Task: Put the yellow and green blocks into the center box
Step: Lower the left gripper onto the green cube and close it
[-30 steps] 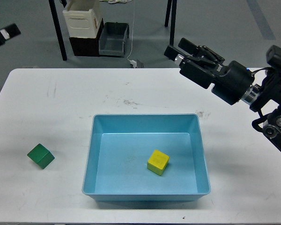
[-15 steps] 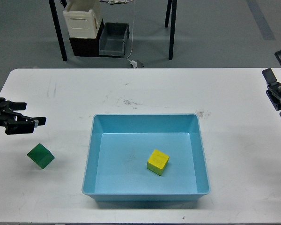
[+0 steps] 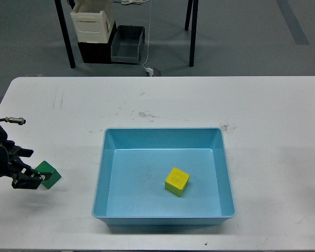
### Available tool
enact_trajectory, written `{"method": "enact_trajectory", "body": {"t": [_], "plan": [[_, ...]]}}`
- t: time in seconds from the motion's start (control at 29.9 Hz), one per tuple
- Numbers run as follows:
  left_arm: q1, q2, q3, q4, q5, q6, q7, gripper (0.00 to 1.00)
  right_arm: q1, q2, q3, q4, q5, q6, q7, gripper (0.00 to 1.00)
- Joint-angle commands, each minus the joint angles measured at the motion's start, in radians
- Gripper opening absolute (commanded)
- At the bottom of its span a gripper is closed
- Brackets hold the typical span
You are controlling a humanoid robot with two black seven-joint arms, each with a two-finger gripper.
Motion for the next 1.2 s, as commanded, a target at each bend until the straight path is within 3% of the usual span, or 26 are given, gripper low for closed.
{"method": "enact_trajectory", "body": {"t": [0.0,0.77,1.0,1.17], "plan": [[-0.003,-0.006,0.025,0.013,0.0,0.0,0.0,1.0,-0.006,0.005,0.0,-0.003,0.0,0.0,0.0,1.0],[-0.01,-0.133,0.046,0.12,0.0,0.0,0.0,0.98,-0.024,0.011,0.001,-0.012,0.002,-0.002,0.0,1.0],[-0.01,-0.143,0.048,0.139,0.0,0.0,0.0,0.83,-0.024,0.02,0.001,-0.012,0.002,-0.022,0.0,1.0],[-0.007,-0.141,0.069,0.145,0.0,0.018,0.0,0.6,-0.023,0.019,0.003,-0.012,0.002,-0.046,0.0,1.0]]}}
